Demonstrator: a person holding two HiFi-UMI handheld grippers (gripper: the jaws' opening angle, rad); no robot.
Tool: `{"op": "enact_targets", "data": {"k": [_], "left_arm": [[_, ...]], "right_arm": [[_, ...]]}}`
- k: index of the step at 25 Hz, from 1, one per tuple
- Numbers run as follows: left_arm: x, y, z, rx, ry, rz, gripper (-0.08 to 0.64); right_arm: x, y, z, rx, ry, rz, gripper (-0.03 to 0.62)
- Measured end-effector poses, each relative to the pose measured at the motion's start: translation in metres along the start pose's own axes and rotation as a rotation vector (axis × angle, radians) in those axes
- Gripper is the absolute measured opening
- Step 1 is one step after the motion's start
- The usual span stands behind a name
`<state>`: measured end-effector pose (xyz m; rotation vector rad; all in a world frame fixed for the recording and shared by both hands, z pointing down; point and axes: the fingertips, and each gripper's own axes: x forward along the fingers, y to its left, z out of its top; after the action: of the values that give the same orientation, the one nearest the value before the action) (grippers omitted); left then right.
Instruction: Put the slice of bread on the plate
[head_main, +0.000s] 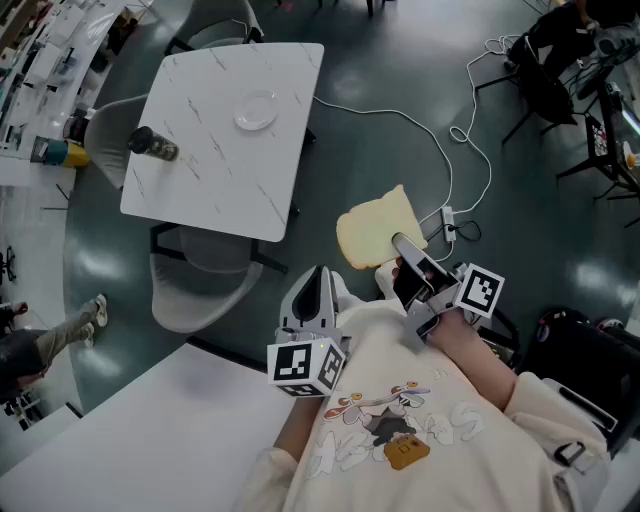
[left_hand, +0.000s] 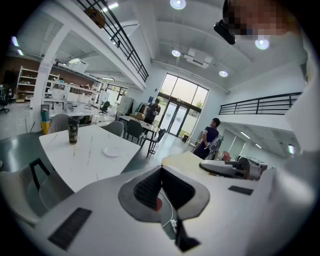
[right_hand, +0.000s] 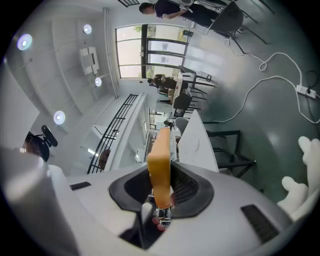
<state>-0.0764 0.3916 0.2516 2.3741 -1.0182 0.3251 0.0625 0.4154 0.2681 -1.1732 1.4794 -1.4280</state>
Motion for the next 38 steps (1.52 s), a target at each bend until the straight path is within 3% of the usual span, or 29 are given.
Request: {"op": "enact_targets", "data": {"k": [12, 19, 28, 38], "left_arm": [[0.000, 0.000, -0.011, -0.048, -0.005, 0.067, 0.008], [0.036, -0.050, -0.002, -0.036, 0.000, 0.118, 0.006], [0.039, -0.054, -0.014, -0.006, -0.014, 0.180, 0.008], [0.072, -0.061, -0.003, -0.020, -0.009, 0.154, 0.006]], "right_arm": [[-0.004, -0.004, 0.007, 0.046, 0.036, 0.017, 0.095], [-0.020, -0.008, 0.066, 0.066, 0.079, 0.026, 0.095], [-0.023, -0.025, 0.075, 0.019, 0.131, 0.012, 0.097], [-0.005, -0.014, 0.087, 0.027, 0.171, 0.048, 0.095]]}}
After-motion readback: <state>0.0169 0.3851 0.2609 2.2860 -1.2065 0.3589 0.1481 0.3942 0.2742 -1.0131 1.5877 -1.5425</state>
